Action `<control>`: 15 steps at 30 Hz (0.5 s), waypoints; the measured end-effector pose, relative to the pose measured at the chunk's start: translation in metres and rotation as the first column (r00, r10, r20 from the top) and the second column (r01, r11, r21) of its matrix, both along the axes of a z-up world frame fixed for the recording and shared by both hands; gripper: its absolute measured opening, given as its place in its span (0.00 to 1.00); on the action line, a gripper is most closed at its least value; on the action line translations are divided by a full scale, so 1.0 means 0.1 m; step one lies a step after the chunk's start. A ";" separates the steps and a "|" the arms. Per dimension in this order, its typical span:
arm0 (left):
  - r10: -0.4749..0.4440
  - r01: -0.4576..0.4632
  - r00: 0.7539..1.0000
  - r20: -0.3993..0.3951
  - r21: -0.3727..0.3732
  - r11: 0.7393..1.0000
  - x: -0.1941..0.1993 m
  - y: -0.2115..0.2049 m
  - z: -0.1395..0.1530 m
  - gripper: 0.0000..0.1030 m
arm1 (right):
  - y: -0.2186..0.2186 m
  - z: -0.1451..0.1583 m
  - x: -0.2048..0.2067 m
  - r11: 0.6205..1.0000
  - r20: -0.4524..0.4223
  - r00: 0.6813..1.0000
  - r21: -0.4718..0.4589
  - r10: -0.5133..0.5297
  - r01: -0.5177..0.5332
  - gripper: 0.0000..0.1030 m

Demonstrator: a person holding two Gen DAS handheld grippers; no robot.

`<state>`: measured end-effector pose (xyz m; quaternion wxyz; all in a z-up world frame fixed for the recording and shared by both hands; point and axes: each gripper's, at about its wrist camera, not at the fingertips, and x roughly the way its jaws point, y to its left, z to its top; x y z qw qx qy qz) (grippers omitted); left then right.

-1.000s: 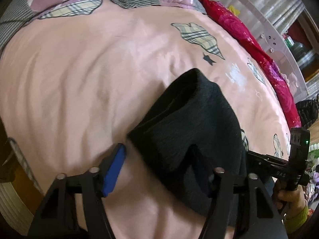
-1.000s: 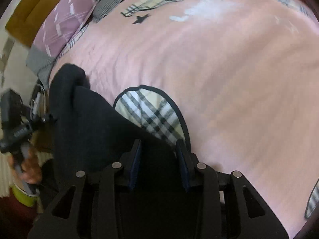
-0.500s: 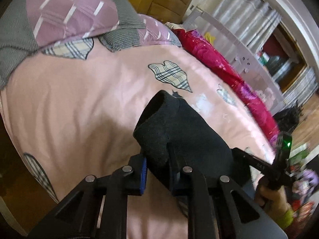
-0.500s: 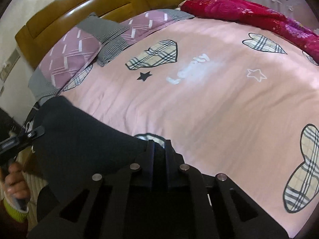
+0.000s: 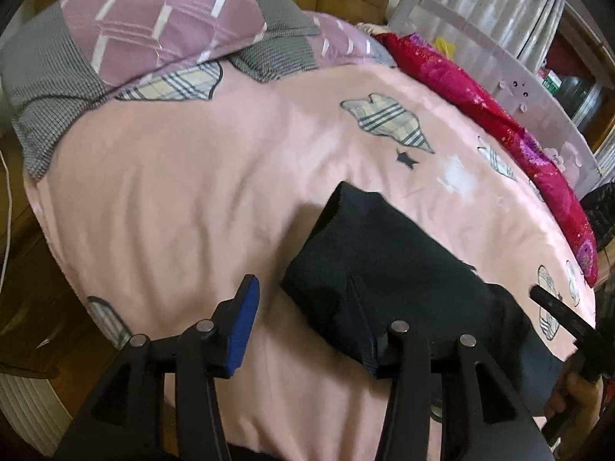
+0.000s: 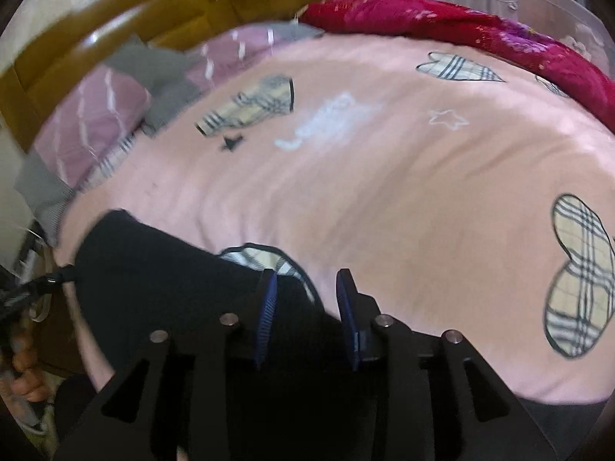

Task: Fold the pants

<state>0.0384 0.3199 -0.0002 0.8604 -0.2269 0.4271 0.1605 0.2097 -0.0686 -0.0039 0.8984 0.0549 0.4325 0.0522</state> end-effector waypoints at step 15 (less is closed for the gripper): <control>-0.363 0.363 0.932 -0.004 0.058 0.930 0.22 -1.42 0.27 0.53 | -0.76 -0.02 -1.82 0.955 0.019 0.972 0.191 -0.236 0.228 0.41</control>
